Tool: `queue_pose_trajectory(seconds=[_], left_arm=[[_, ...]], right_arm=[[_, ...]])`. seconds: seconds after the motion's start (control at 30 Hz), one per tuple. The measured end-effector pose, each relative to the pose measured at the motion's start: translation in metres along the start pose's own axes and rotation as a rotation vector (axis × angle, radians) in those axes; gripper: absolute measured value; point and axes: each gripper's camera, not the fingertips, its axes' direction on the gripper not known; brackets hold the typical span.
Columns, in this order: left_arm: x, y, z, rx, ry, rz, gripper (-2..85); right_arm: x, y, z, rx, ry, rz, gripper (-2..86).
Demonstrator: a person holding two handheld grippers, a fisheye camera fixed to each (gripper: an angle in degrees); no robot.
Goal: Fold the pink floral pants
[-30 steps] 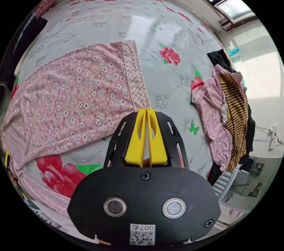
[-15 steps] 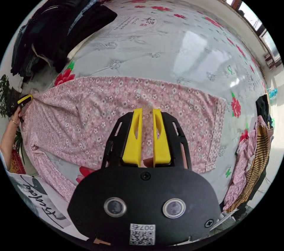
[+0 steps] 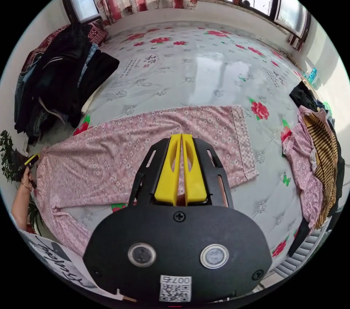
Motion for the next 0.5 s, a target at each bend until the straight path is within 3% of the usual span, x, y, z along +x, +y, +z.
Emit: queue_pose_trajectory(seconds=[0.1,0.27,0.5], left_arm=[[-0.018,0.051,-0.041,0.000,0.003,-0.027,-1.0],[-0.027,0.147,-0.083,-0.148,-0.080,-0.016,-1.0],[-0.022,0.217,-0.044,-0.380,-0.102,-0.063,-1.0]], right_arm=[[0.011,0.069,-0.038,-0.036,0.013,-0.019,-0.3],[0.017,0.199,-0.079,-0.201,0.166,-0.051,-0.3],[0.056,0.258,-0.064,-0.312,0.117,0.087,-0.2]])
